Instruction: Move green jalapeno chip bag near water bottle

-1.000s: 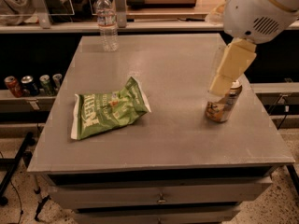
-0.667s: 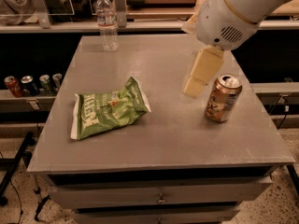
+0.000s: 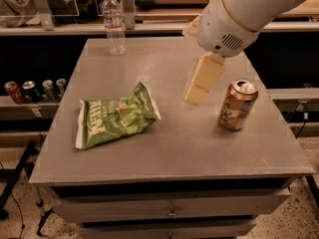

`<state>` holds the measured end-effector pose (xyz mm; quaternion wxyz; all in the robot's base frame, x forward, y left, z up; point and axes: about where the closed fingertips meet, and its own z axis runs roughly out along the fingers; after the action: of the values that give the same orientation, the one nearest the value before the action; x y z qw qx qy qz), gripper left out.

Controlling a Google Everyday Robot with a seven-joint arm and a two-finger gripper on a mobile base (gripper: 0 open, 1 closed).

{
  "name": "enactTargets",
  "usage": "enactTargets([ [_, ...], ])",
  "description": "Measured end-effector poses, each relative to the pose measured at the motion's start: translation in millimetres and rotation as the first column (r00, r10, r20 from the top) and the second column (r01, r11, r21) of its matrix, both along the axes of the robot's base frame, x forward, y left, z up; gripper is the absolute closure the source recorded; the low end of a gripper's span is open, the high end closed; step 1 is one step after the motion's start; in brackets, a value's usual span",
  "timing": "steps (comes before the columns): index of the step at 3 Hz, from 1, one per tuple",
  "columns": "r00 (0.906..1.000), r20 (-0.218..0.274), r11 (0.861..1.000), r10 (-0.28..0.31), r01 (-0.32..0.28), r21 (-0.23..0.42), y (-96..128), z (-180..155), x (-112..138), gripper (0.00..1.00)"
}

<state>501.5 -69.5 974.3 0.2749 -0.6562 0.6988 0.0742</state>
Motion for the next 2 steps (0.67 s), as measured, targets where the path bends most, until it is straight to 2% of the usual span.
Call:
enactTargets([
  [1,0.9973,-0.004,0.997,0.073,-0.073,0.019,25.9,-20.3,21.6,0.0],
  [2,0.9905,-0.021,0.991,0.136,-0.136,0.01,47.5,-40.4,41.1,0.0],
])
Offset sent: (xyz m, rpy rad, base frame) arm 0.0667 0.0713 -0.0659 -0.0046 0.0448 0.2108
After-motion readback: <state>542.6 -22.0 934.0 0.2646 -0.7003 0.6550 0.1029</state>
